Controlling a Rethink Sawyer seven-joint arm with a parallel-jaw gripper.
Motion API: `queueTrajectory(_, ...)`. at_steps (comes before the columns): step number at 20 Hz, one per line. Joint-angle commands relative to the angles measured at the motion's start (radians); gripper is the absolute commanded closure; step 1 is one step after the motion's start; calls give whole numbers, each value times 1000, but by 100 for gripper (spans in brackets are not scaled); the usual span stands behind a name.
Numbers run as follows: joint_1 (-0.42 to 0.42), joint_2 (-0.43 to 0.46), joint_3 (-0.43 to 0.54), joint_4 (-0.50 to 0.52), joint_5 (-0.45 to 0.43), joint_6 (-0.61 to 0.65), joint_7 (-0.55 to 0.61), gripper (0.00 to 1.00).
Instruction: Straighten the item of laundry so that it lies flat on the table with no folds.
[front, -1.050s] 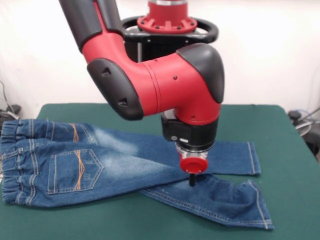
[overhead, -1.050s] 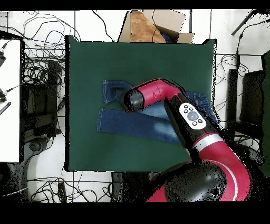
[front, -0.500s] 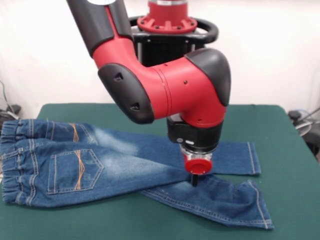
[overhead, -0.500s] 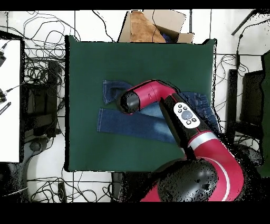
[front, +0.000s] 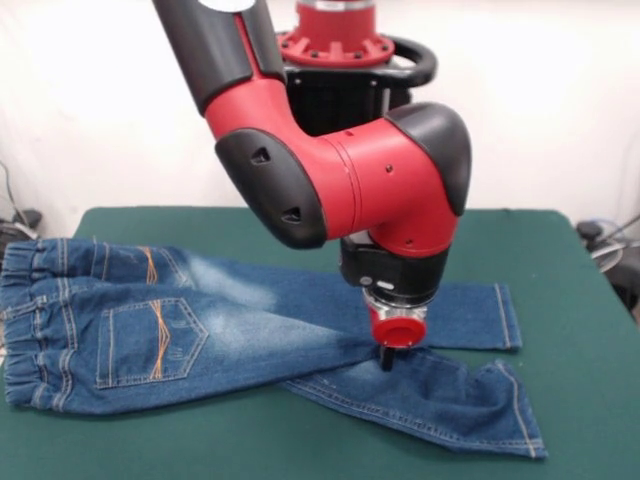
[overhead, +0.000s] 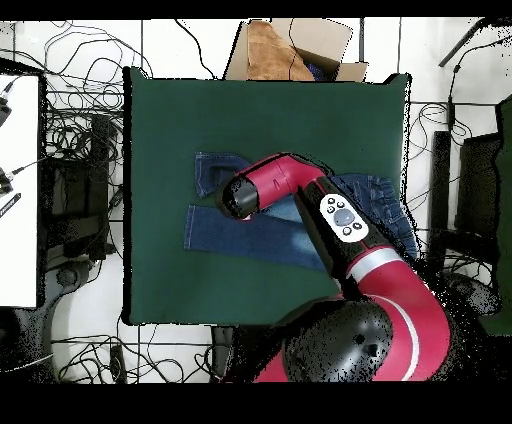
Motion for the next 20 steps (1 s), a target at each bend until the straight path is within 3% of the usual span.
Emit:
queueTrajectory(1,24,5,-81,13,-31,127,-138,100)
queueTrajectory(14,73,-20,-61,21,18,187,-87,100)
queueTrajectory(20,78,-71,-37,9,58,246,-100,100)
